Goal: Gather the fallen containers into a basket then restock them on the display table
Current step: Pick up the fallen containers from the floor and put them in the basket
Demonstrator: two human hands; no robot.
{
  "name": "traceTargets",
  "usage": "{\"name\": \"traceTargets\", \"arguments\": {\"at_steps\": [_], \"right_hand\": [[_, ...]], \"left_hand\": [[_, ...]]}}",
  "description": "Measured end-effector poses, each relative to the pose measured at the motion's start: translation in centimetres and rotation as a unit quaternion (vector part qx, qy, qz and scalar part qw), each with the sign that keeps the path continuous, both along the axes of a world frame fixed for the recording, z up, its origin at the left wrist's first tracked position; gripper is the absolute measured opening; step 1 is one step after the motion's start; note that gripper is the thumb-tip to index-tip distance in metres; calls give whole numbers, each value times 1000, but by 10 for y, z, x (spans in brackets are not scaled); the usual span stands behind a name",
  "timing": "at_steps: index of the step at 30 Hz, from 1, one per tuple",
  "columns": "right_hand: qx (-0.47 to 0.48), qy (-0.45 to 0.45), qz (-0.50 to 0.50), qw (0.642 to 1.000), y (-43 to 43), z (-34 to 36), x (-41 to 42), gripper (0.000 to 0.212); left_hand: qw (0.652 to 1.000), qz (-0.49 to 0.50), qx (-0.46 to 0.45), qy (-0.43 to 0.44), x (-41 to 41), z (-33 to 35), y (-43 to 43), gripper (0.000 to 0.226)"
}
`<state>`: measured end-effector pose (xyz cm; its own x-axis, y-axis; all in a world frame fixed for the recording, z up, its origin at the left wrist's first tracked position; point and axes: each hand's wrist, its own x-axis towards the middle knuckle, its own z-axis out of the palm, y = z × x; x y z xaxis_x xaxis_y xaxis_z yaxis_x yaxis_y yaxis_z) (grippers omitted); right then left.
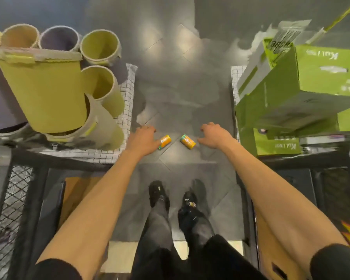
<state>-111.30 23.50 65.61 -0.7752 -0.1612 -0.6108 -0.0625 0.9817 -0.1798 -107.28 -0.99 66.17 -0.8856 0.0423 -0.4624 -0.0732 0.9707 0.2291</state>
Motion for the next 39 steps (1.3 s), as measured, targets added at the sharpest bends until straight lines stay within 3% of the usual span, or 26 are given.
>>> {"name": "traceTargets", "arguments": {"at_steps": [6, 10, 16, 20, 23, 28, 39], "right_hand": [[2, -25, -55, 998, -18, -84, -40, 54], [4, -34, -75, 997, -29, -165, -65, 55], [-15, -37, -91, 995, -38, -322, -100, 53], [-15, -42, -96, 994, -39, -436, -122, 54], [-13, -38, -89, 995, -39, -519, -138, 56], [-4, -12, -86, 996, -32, -634, -160, 58], [-34, 7, -87, 996, -25, -750, -183, 78]], "left_hand": [[998, -29, 17, -49, -62, -86, -21, 60], [997, -43, 26, -58, -101, -174, -33, 53], [994, -33, 49, -92, -141, -336, -33, 50], [991, 3, 77, -113, -153, -443, -28, 67], [989, 33, 83, -117, -163, -526, -26, 55], [995, 28, 58, -80, -182, -641, -22, 56], [996, 42, 53, -66, -207, -752, 0, 71]]}}
